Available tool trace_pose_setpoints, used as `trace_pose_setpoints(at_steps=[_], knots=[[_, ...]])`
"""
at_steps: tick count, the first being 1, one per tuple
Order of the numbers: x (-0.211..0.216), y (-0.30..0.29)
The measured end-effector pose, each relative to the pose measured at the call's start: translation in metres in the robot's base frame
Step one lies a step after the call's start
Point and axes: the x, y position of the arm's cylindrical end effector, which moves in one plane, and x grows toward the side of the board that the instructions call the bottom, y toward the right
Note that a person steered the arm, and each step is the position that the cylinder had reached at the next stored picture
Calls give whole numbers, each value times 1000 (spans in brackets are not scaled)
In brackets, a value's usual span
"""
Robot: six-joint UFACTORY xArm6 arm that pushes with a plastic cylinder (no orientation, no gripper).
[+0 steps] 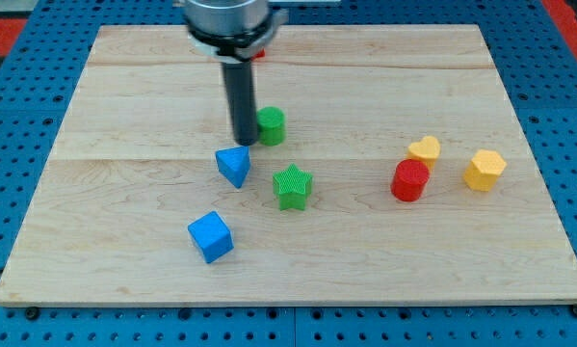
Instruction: Push the green circle towards the top center
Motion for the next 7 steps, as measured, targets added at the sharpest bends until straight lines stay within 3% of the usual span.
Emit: trace_pose_setpoints(at_steps=[5, 7], knots=[[-70, 110], [-109, 105]])
